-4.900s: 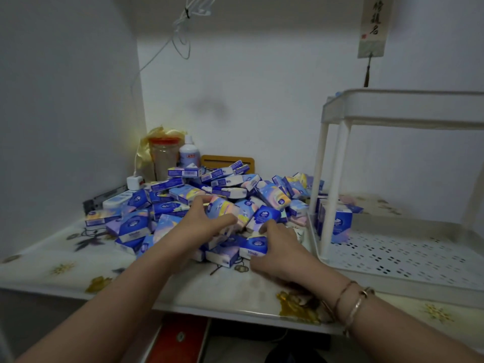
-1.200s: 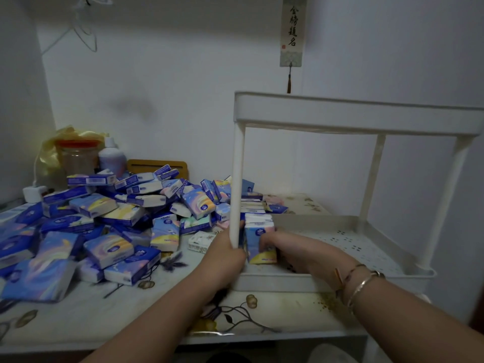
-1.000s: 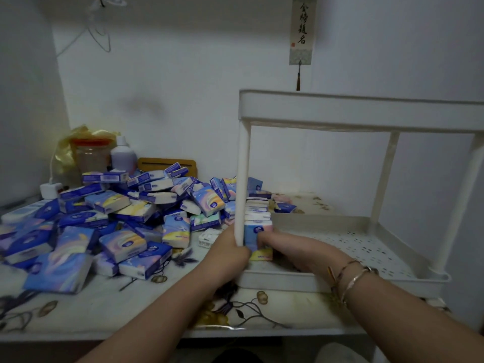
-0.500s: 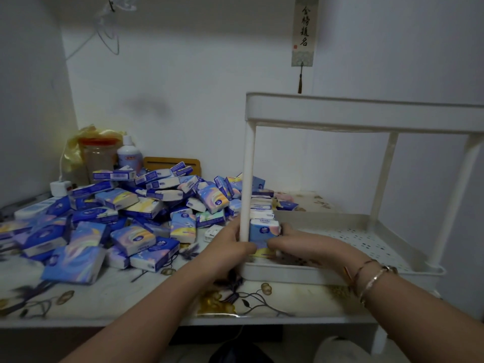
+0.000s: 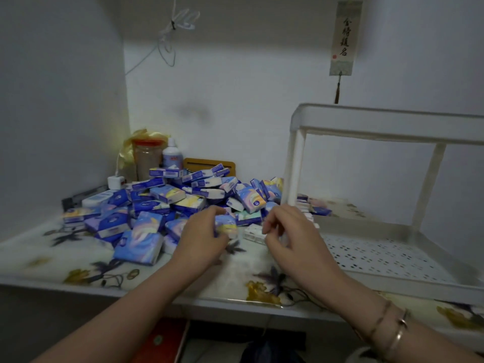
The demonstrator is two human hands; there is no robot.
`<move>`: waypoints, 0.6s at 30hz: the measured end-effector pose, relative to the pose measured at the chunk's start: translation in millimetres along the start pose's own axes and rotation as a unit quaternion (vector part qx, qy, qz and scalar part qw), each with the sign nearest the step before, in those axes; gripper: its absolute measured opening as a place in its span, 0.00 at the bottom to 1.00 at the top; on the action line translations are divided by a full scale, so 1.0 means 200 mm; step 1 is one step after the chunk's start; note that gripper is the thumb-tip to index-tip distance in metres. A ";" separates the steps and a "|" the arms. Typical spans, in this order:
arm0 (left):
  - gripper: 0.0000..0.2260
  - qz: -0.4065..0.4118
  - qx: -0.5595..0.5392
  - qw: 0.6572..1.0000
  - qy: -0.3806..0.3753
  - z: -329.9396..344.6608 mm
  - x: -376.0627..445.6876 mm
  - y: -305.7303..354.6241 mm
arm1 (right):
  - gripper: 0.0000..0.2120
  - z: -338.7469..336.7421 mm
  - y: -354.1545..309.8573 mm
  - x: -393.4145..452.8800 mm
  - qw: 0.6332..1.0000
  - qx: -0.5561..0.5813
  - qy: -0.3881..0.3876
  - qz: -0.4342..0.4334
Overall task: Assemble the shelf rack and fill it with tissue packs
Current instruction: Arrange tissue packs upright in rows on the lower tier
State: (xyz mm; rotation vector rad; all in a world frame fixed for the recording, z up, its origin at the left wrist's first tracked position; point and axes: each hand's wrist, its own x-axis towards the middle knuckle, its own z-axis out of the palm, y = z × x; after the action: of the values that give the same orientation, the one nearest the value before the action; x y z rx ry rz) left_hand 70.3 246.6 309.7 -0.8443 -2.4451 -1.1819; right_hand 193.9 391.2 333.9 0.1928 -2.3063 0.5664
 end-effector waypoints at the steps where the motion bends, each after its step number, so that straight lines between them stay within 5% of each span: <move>1: 0.21 -0.015 0.031 0.999 0.021 -0.03 0.00 -0.04 | 0.04 0.06 -0.02 0.02 1.000 0.003 -0.017 -0.008; 5: 0.21 -0.065 0.139 0.987 0.044 -0.13 0.01 -0.19 | 0.09 0.32 0.00 0.14 0.998 -0.008 -0.066 0.018; 11: 0.26 -0.083 0.229 0.970 0.011 -0.13 0.03 -0.28 | 0.23 0.62 0.11 0.35 0.971 -0.006 -0.083 0.226; 15: 0.27 -0.085 0.208 0.974 0.023 -0.11 0.06 -0.31 | 0.38 0.74 0.15 0.41 0.954 -0.100 -0.096 0.266; 18: 0.29 -0.094 0.111 0.988 0.049 -0.13 0.05 -0.32 | 0.31 0.74 0.15 0.41 0.956 -0.058 -0.065 0.281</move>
State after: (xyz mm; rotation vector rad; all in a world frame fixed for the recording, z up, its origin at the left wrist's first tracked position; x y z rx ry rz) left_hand 23.0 199.1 291.6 -0.4899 -2.5580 -0.9602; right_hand 32.1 352.1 288.0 -0.5156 -2.5131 0.7060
